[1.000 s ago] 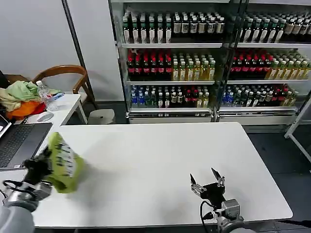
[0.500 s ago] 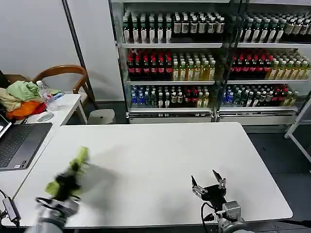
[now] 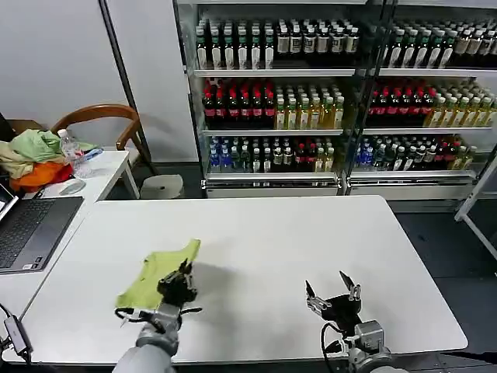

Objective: Fold and organize the clothes.

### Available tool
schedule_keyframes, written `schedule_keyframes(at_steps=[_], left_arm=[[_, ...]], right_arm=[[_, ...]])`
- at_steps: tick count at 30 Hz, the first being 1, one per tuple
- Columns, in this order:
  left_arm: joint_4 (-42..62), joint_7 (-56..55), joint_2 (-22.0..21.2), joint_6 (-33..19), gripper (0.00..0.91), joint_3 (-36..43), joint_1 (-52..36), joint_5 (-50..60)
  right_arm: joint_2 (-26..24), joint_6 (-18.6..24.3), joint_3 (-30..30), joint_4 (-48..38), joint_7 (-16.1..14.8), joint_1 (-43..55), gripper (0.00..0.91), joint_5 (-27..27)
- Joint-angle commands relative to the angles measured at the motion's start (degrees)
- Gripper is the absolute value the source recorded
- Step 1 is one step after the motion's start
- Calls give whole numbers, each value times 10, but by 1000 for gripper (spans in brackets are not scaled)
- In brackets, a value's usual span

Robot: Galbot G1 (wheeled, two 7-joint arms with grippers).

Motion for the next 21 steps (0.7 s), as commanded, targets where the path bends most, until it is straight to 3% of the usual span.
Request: schedule_keyframes(at_steps=[1,8,12,15,19,21], left_arm=[[67,-65,-92,-19,907,47,-117,-309],[74,-15,-90,-96,907,36,-130,-321],[41,7,-75,-109,907,17,-118,-313],[25,64,-28,-163,907,-35,-96,-220],[64,162,37,-259,907,-164,-38,-99],[81,179,53,-279,907,-222,-9,-72]], right_arm=[[2,-3,1,-2,-3,10,907,0],[8,-10,0,-8,-9,30,907,0],[15,-11,-5,-18,-16,47,907,-1],[22,1,-12,-34,-29,68,907,0],[43,11,-32,-69,-46,112,907,12],[63,-6,-53,-81,-55,137,907,65]])
